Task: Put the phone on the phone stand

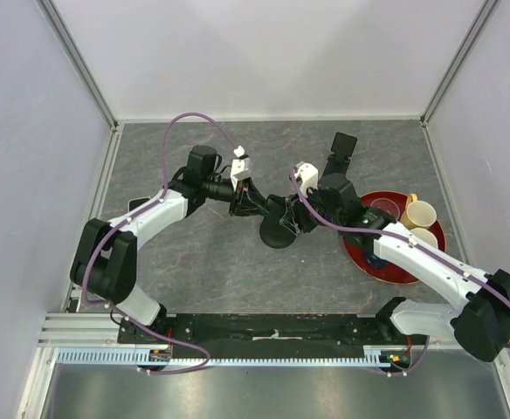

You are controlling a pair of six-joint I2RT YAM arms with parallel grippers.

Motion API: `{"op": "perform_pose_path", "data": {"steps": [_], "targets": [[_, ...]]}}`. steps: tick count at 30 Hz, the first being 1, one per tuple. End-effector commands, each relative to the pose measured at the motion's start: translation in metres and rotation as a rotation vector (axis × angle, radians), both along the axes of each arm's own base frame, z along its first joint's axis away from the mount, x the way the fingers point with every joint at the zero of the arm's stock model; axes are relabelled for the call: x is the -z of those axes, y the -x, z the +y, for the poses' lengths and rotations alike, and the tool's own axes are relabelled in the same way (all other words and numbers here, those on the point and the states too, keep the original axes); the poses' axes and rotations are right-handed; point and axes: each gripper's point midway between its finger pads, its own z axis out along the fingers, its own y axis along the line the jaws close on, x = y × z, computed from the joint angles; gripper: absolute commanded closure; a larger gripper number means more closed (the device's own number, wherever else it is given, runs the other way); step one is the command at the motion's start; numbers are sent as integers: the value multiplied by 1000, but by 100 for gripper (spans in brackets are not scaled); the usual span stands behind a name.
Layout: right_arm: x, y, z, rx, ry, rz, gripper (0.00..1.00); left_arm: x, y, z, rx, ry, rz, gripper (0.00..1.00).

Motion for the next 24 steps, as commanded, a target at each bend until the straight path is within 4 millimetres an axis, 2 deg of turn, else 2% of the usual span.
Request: {"op": "perform_pose_path", "data": {"steps": [1, 4, 7, 8, 9, 11, 13, 17, 19, 21, 24], "targets": [[-13, -1, 9, -15, -71, -16, 53, 16, -8, 4, -59, -85, -65, 98], [-13, -2, 9, -8, -75, -15, 53, 16, -13, 6, -98, -91, -97, 98], [-16, -3, 6, 31, -90, -11, 38, 14, -16, 10, -133, -103, -121, 94], [-16, -3, 5, 38, -93, -9, 31, 13, -15, 10, -132, -100, -122, 84], [-16, -3, 4, 46, -94, -9, 25, 9, -15, 11, -143, -98, -136, 80], [-17, -1, 3, 48, -101, -7, 16, 5, -15, 12, -153, -96, -142, 73], [-22, 0, 0, 58, -106, -19, 9, 0, -15, 13, -164, -93, -152, 70], [-29, 3, -3, 66, -122, -25, 6, -3, -15, 13, -156, -96, -151, 76], [-30, 4, -4, 68, -123, -26, 4, -1, -15, 14, -158, -107, -140, 75], [-30, 5, -5, 76, -127, -22, 4, -4, -16, 17, -171, -108, -150, 70], [-37, 5, -9, 109, -147, -28, 2, -13, -14, 21, -189, -97, -148, 52]]}}
